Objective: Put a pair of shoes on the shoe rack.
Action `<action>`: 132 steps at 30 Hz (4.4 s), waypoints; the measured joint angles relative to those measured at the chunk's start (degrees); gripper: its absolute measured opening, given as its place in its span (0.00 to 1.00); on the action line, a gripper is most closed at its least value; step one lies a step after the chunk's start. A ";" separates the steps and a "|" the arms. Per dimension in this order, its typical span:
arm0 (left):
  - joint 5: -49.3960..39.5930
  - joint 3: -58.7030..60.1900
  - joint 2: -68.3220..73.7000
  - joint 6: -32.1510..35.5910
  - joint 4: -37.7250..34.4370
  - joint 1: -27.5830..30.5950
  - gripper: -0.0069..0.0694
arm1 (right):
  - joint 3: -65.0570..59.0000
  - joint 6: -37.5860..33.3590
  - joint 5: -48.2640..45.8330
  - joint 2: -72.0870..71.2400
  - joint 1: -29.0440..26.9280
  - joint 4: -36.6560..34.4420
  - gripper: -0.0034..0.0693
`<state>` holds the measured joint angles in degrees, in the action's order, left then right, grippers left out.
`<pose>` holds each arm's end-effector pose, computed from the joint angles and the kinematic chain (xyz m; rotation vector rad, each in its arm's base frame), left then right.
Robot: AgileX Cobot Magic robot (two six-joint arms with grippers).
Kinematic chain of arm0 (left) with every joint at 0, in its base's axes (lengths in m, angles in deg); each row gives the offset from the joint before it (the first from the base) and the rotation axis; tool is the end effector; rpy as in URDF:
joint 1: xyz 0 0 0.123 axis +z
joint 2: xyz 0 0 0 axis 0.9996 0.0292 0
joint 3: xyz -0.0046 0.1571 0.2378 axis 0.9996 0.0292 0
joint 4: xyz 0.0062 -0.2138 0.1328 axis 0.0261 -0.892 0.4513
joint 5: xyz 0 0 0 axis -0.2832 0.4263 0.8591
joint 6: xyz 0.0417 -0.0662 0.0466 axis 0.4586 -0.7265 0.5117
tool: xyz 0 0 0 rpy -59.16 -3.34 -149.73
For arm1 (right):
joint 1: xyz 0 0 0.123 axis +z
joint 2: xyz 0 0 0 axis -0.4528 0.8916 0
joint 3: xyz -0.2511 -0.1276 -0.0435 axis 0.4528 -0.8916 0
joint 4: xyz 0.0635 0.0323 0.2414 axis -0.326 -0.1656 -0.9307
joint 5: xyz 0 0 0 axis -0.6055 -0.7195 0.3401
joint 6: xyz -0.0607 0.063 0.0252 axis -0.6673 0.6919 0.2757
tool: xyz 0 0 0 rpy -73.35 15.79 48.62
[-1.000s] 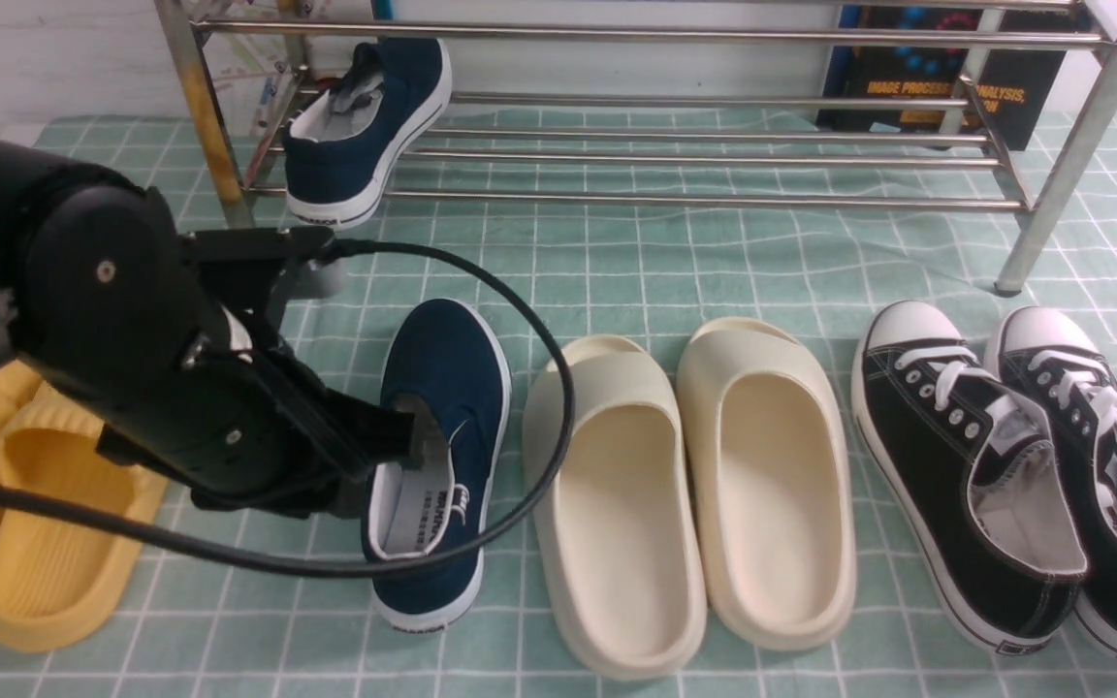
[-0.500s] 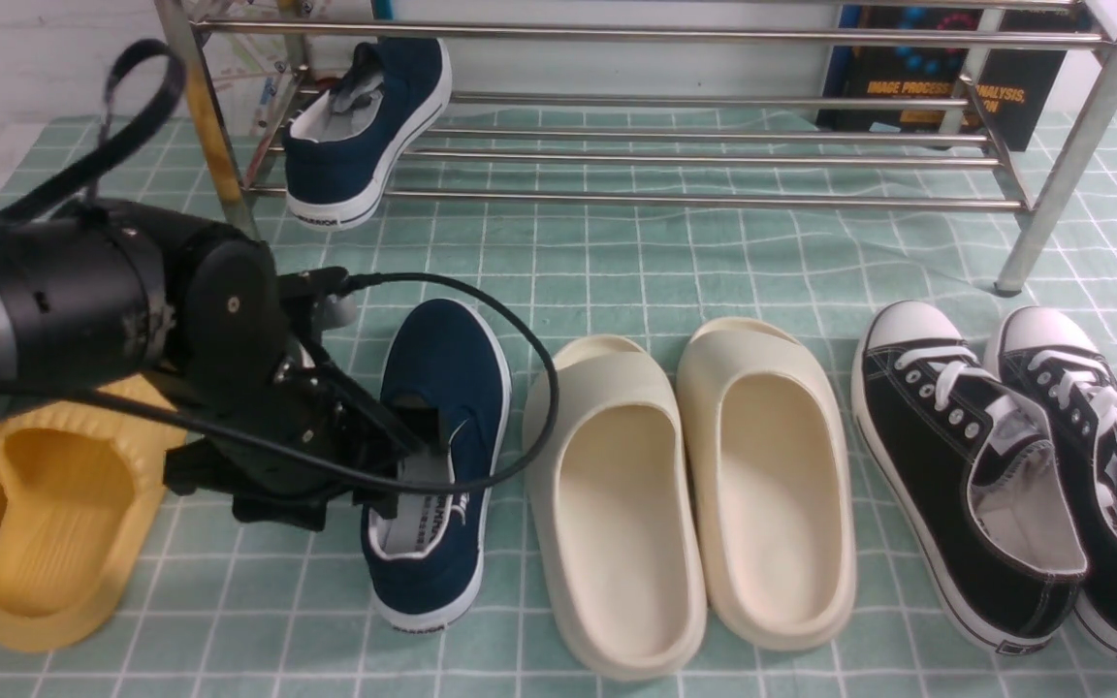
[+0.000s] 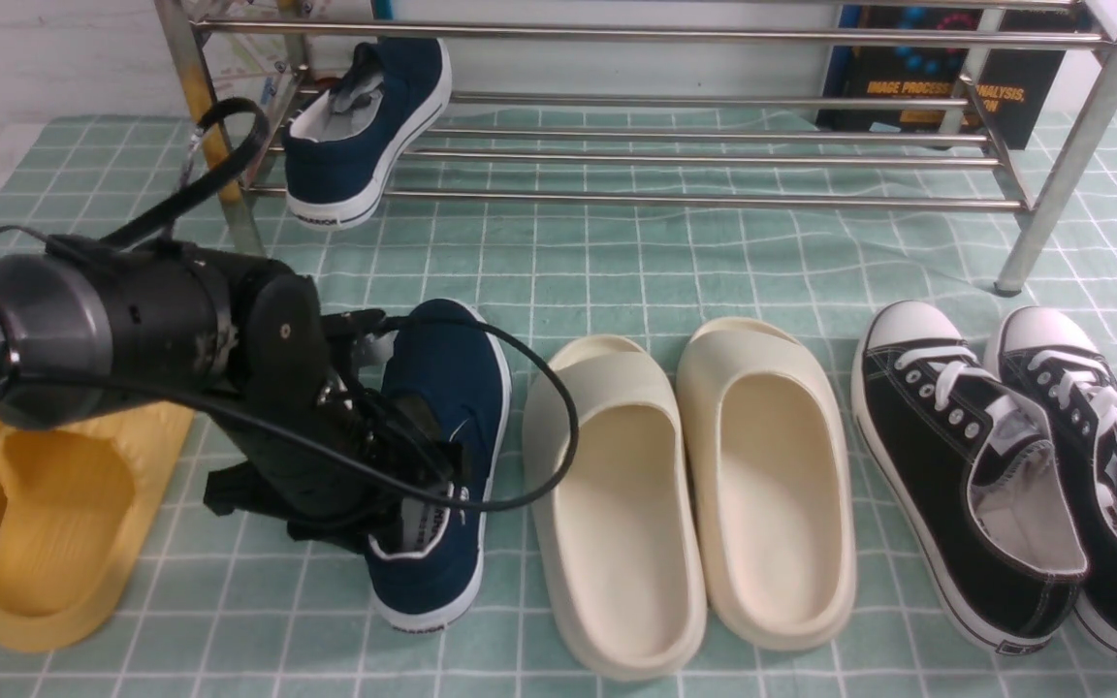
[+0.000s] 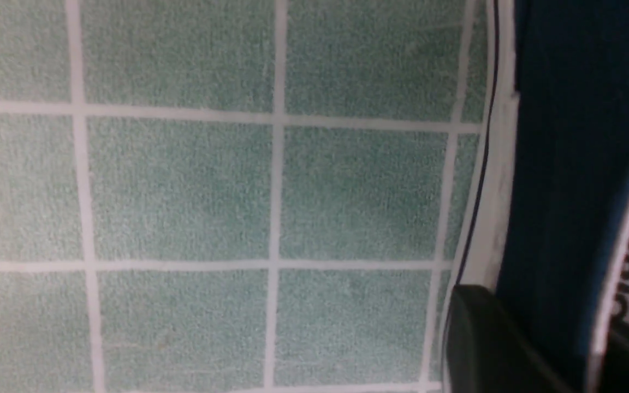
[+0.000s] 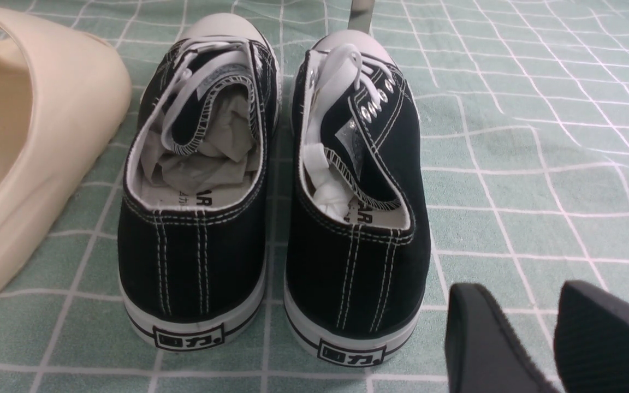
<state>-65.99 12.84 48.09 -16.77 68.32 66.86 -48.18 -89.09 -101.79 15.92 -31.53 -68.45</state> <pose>0.2943 -0.1222 0.1895 -0.0998 2.8820 -0.2607 0.0527 -0.0043 0.1743 0.0201 1.8540 -0.0968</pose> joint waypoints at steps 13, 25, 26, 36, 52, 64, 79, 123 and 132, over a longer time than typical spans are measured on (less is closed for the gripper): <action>-13.20 -27.42 0.26 0.39 8.05 0.51 0.08 | 0.00 0.00 0.00 0.00 0.00 0.00 0.39; -15.66 -52.19 22.52 0.45 7.99 6.12 0.08 | 0.00 0.00 0.00 0.00 0.00 0.00 0.39; -15.52 -53.68 23.71 0.45 7.87 6.30 0.08 | 0.00 0.00 0.00 0.00 0.00 0.00 0.39; -11.22 -65.35 32.75 2.78 3.52 6.35 0.09 | 0.00 0.00 0.00 0.00 0.00 0.00 0.39; -6.88 -66.19 33.22 2.83 2.15 6.96 0.50 | 0.00 0.00 0.00 0.00 0.00 0.00 0.39; -26.76 -66.19 22.31 8.07 2.81 6.20 0.36 | 0.00 0.00 0.00 0.00 0.00 0.00 0.39; -25.64 -63.45 30.49 9.93 5.98 0.09 0.07 | 0.00 0.00 0.00 0.00 0.00 0.00 0.39; -32.67 -53.35 -11.59 9.15 9.07 2.83 0.07 | 0.00 0.00 0.00 0.00 0.00 0.00 0.39; -26.67 -16.55 -40.61 4.88 9.44 2.83 0.07 | 0.00 0.00 0.00 0.00 0.00 0.00 0.39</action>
<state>-92.65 -3.71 7.48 -11.89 77.76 69.69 -48.18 -89.09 -101.79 15.92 -31.53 -68.45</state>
